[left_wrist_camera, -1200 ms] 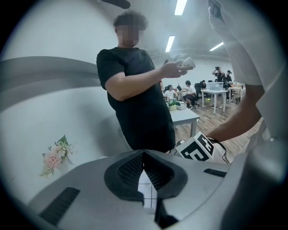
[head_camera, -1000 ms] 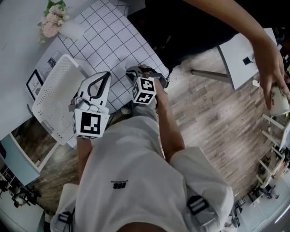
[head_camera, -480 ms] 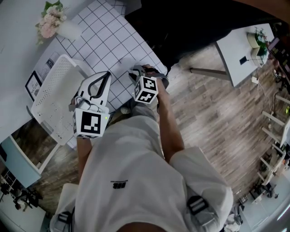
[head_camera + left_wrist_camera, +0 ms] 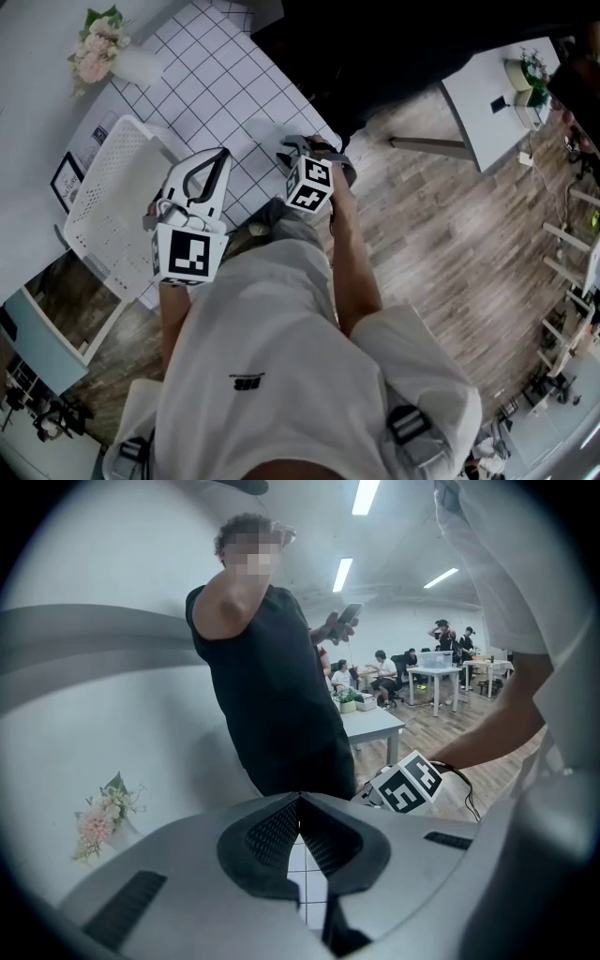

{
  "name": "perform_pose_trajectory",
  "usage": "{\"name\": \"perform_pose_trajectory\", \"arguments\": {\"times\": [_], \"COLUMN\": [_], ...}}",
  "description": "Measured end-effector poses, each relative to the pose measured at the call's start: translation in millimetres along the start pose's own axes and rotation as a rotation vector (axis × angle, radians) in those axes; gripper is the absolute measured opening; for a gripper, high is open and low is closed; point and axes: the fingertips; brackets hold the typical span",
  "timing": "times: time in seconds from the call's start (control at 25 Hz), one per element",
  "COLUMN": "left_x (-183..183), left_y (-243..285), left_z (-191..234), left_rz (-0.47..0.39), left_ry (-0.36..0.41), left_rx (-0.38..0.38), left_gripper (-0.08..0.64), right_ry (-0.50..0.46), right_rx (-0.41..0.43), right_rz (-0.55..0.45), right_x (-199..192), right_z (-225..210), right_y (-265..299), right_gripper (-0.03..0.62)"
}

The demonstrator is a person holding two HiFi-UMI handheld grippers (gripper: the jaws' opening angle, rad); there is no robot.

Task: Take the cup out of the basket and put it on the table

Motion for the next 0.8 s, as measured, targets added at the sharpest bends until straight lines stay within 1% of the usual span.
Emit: {"name": "perform_pose_trajectory", "arguments": {"times": [0.28, 0.44, 0.56, 0.64, 0.72, 0.8], "left_x": [7, 11, 13, 15, 16, 18], "left_y": [-1, -3, -6, -9, -12, -15], "left_z": [-7, -10, -11, -11, -11, -11], "left_rz": [-0.023, -0.038, -0.046, -0.052, -0.061, -0.072], "left_ry": [0.020, 0.026, 0.028, 0.027, 0.025, 0.020], "left_rx": [-0.012, -0.013, -0.012, -0.010, -0.009, -0.007], "left_gripper": [0.009, 0.009, 0.009, 0.009, 0.009, 0.009], "right_ry": [0.040, 0.041, 0.048, 0.056, 0.072, 0.089], "right_rx": [-0.009, -0.067, -0.114, -0.143, -0.175, -0.201], "right_rz": [0.010, -0.014, -0.073, -0.134, -0.214, -0.305], "right_x": [-14, -12, 0, 13, 29, 47], "right_z": [6, 3, 1, 1, 0, -1], "right_y": [-6, -24, -47, -65, -86, -109], "right_gripper": [0.104, 0.103, 0.101, 0.093, 0.050, 0.033]}}
Point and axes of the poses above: the fingertips, and each gripper's own axes: y forward along the fingers, z to its left, x out of its top, and after that the axes turned 13 degrees about x, right-handed
